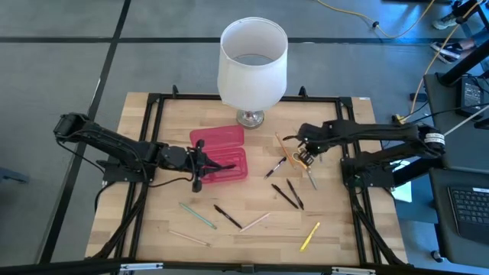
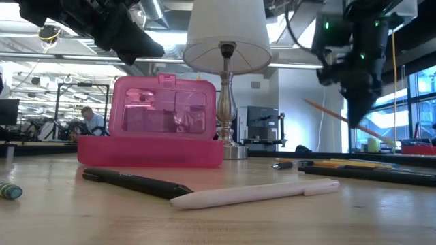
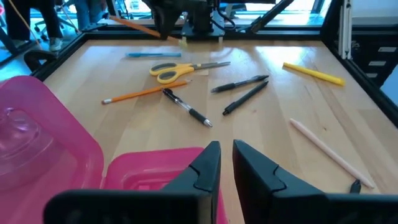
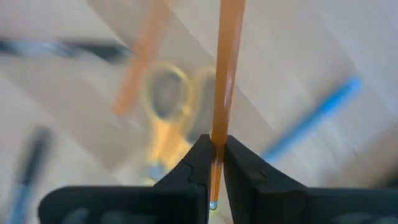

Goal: Pick & place school supplies into a supply box
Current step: Put the right yellow pencil into the red supply box

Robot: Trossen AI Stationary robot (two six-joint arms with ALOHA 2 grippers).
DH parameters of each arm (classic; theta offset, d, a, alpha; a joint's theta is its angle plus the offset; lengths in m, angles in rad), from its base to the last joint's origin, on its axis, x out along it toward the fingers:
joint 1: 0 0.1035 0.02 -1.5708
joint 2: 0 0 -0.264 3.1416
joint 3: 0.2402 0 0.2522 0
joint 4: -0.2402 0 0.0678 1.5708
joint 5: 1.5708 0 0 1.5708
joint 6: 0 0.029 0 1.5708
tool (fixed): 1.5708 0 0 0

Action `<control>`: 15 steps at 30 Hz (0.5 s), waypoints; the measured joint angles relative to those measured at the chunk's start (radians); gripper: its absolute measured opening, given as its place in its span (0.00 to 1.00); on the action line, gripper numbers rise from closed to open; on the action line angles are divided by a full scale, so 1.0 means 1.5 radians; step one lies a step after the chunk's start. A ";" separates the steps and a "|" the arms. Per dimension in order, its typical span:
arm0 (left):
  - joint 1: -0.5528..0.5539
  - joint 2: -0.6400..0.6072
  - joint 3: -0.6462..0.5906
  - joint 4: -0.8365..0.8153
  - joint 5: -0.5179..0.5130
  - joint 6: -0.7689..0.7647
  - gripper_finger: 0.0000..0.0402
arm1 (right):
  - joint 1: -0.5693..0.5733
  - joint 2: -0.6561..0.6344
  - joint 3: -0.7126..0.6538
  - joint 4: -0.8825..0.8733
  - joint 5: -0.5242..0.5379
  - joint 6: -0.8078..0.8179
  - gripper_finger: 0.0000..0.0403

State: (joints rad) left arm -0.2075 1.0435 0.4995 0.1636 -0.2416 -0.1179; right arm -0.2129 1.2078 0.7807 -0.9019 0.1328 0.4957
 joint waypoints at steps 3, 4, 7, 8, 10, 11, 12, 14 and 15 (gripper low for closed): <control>0.000 0.010 0.000 0.023 0.000 -0.018 0.08 | 0.036 -0.013 0.000 0.087 -0.010 -0.006 0.08; 0.000 0.016 0.000 0.034 0.000 -0.023 0.08 | 0.046 -0.015 0.000 0.118 -0.015 -0.016 0.08; 0.000 0.050 0.000 0.083 0.000 -0.023 0.08 | 0.080 -0.017 0.000 0.215 -0.021 -0.041 0.08; 0.000 0.065 0.000 0.095 0.000 -0.024 0.08 | 0.089 -0.017 0.000 0.247 -0.025 -0.054 0.08; 0.000 0.102 0.000 0.132 0.000 -0.023 0.09 | 0.108 -0.017 0.000 0.313 -0.032 -0.074 0.08; 0.000 0.120 0.000 0.152 -0.001 -0.023 0.09 | 0.117 -0.017 0.000 0.344 -0.033 -0.089 0.08; 0.000 0.140 0.000 0.172 -0.003 -0.023 0.09 | 0.126 -0.017 0.000 0.377 -0.033 -0.101 0.08; 0.001 0.181 0.000 0.214 -0.005 -0.024 0.09 | 0.141 -0.017 0.000 0.442 -0.033 -0.133 0.08; 0.001 0.200 0.000 0.235 -0.005 -0.023 0.09 | 0.148 -0.017 0.000 0.474 -0.033 -0.150 0.09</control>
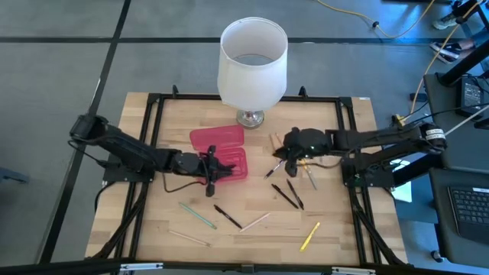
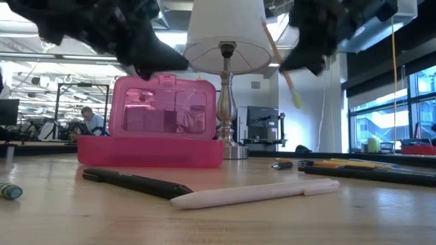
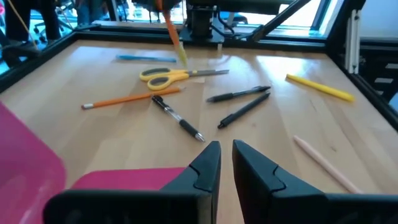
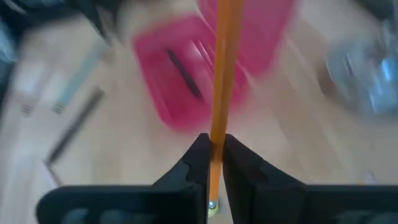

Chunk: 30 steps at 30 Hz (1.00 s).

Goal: Pick & place school supplies into a supply box
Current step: Put the right yellow pencil into the red supply box

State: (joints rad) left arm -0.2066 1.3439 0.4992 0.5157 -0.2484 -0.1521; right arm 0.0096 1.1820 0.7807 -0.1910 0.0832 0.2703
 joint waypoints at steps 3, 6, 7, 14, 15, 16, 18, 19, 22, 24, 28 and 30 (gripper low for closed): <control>0.000 0.055 0.000 0.068 0.000 0.000 0.07 | 0.020 0.000 0.000 0.086 0.001 -0.051 0.08; 0.000 0.100 0.000 0.125 -0.001 -0.005 0.05 | 0.042 0.005 0.000 0.150 0.001 -0.085 0.07; 0.000 0.114 0.000 0.147 -0.001 -0.011 0.04 | 0.049 0.009 0.000 0.164 0.001 -0.097 0.07; 0.010 0.177 0.005 0.233 0.017 -0.031 0.00 | 0.092 0.096 0.001 0.285 0.001 -0.160 0.08; 0.014 0.186 0.010 0.232 0.021 -0.042 0.00 | 0.097 0.111 0.001 0.305 0.001 -0.169 0.08; 0.017 0.195 0.016 0.233 0.023 -0.052 0.00 | 0.100 0.124 0.001 0.321 0.000 -0.180 0.07; 0.021 0.210 0.025 0.234 0.027 -0.070 0.00 | 0.106 0.149 0.000 0.360 0.000 -0.194 0.07; 0.022 0.219 0.030 0.233 0.029 -0.076 0.00 | 0.108 0.157 0.000 0.371 -0.002 -0.201 0.08; 0.023 0.244 0.046 0.232 0.032 -0.092 0.00 | 0.110 0.175 0.001 0.408 -0.012 -0.202 0.08; 0.023 0.255 0.055 0.233 0.033 -0.099 0.00 | 0.110 0.181 0.001 0.411 -0.016 -0.201 0.08; 0.023 0.267 0.069 0.233 0.042 -0.100 0.01 | 0.110 0.185 0.001 0.414 -0.017 -0.201 0.07; 0.023 0.267 0.072 0.233 0.045 -0.100 0.00 | 0.110 0.188 0.001 0.415 -0.017 -0.201 0.08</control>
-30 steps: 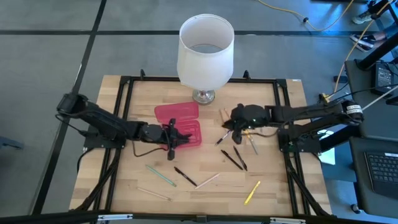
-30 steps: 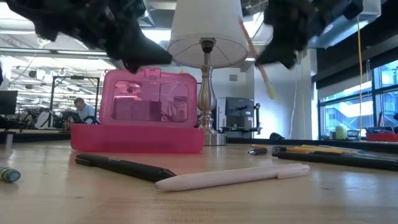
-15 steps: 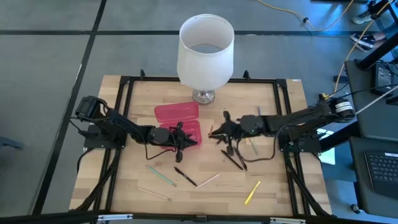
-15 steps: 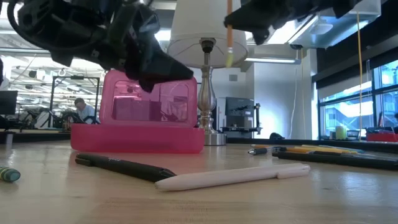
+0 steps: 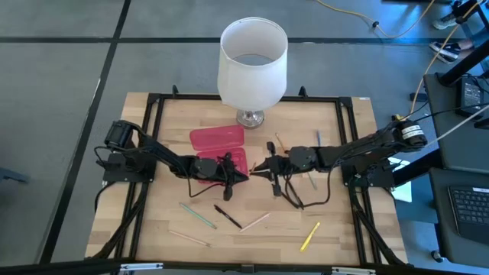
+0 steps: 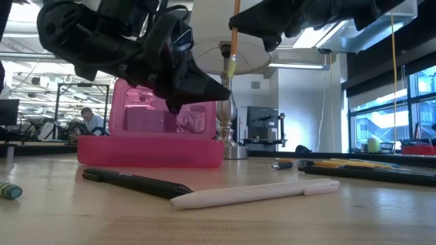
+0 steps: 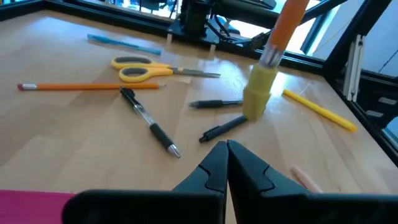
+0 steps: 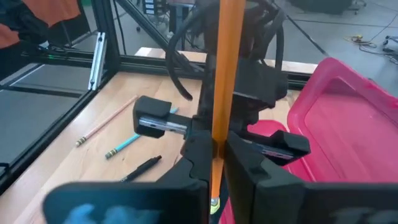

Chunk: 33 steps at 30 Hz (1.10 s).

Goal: Pick & place school supplies into a supply box
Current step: Put the right yellow pencil into the red supply box

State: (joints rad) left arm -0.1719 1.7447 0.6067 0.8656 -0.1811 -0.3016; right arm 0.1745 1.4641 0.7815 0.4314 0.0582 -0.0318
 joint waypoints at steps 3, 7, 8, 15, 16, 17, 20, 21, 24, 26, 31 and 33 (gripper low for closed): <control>0.000 0.000 0.005 0.000 0.000 0.000 0.00 | 0.000 0.001 0.000 0.001 -0.004 0.001 0.08; 0.000 0.000 0.009 0.000 -0.001 0.005 0.01 | 0.000 0.004 0.000 0.005 -0.006 0.000 0.08; 0.000 0.000 0.009 0.000 -0.001 0.005 0.01 | 0.000 0.003 0.000 0.010 -0.006 0.000 0.07; 0.000 0.000 0.009 0.000 -0.004 0.005 0.01 | 0.000 0.003 0.000 0.010 -0.007 0.000 0.08; 0.000 0.000 0.009 0.000 -0.005 0.006 0.01 | 0.000 0.003 0.000 0.010 -0.007 0.000 0.08; 0.000 0.000 0.009 0.000 -0.005 0.008 0.01 | 0.000 0.003 0.000 0.010 -0.007 0.000 0.08; 0.000 0.000 0.009 0.000 -0.005 0.018 0.00 | 0.000 0.003 0.000 0.010 -0.007 0.000 0.07; 0.000 0.000 0.009 0.000 -0.005 0.018 0.00 | 0.000 0.003 0.000 0.010 -0.007 0.001 0.07; 0.000 0.000 0.009 0.004 -0.005 0.018 0.01 | 0.000 0.003 0.000 0.010 -0.007 0.002 0.08; 0.000 0.000 0.009 0.018 -0.005 0.020 0.01 | 0.000 0.003 0.000 0.010 -0.007 0.002 0.08; 0.001 0.000 0.009 0.036 -0.005 0.035 0.00 | 0.000 0.003 0.000 0.009 -0.022 0.002 0.07; 0.003 0.000 0.009 0.035 -0.005 0.035 0.01 | 0.000 0.003 0.000 0.009 -0.023 0.002 0.08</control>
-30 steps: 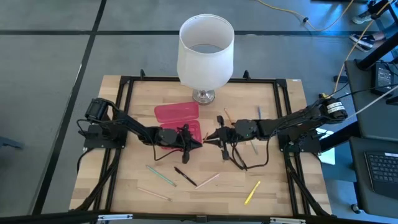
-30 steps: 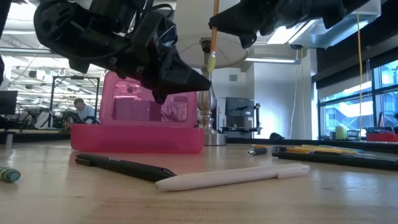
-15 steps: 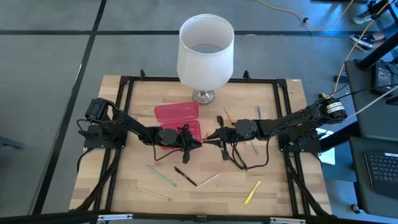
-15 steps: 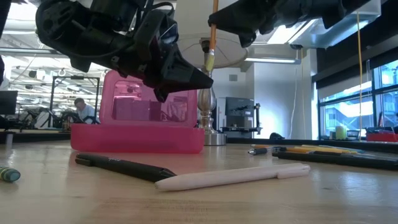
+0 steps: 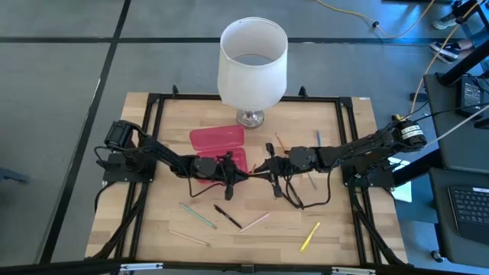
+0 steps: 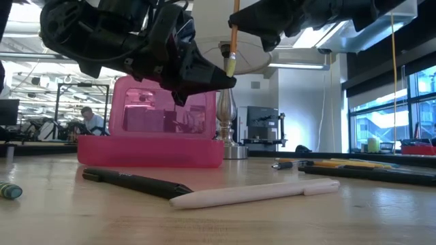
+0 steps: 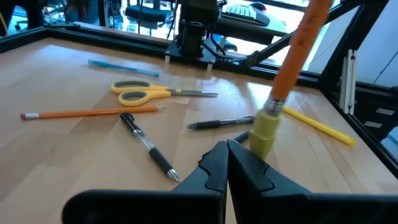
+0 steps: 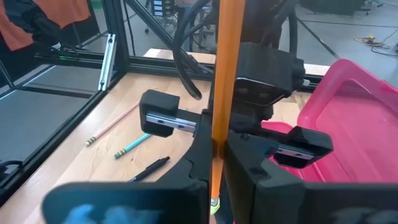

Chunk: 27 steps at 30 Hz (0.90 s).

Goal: Pick & place school supplies into a supply box
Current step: Put the right yellow pencil into the red supply box

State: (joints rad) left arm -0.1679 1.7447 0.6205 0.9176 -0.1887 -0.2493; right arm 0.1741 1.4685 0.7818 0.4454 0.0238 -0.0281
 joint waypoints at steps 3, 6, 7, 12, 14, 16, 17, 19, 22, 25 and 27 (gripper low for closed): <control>0.000 0.000 0.000 0.000 0.000 0.000 0.01 | 0.000 0.000 0.000 0.000 0.000 0.000 0.08; 0.000 0.000 0.000 0.001 0.000 0.000 0.00 | 0.000 0.000 0.000 -0.001 0.000 -0.001 0.07; 0.000 0.000 0.000 0.001 0.000 0.000 0.00 | 0.000 0.000 0.000 -0.001 0.000 -0.001 0.07; 0.005 -0.002 0.000 -0.001 -0.026 0.026 0.01 | 0.000 0.000 0.000 -0.002 -0.016 0.016 0.08; 0.011 -0.008 0.000 0.000 -0.036 0.043 0.01 | 0.000 0.000 0.000 -0.005 -0.035 0.025 0.08; 0.019 -0.012 0.000 0.000 -0.035 0.047 0.00 | 0.001 0.005 0.000 -0.006 -0.035 0.033 0.08; 0.023 -0.015 0.000 -0.002 -0.031 0.047 0.00 | 0.001 0.008 0.000 -0.010 -0.036 0.033 0.08; 0.028 -0.021 0.000 0.001 -0.023 0.048 0.00 | 0.001 0.017 0.000 -0.010 -0.036 0.035 0.08; 0.034 -0.029 0.000 -0.001 -0.018 0.049 0.01 | 0.001 0.036 0.000 -0.012 -0.036 0.049 0.08; 0.040 -0.036 0.000 -0.001 -0.017 0.053 0.02 | 0.001 0.056 0.000 -0.014 -0.036 0.056 0.08; 0.042 -0.042 0.000 -0.002 -0.017 0.053 0.03 | 0.001 0.068 0.000 -0.015 -0.036 0.069 0.08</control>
State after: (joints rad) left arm -0.1045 1.6814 0.6201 0.9150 -0.2150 -0.1692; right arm 0.1757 1.5702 0.7815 0.4228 -0.0308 0.0749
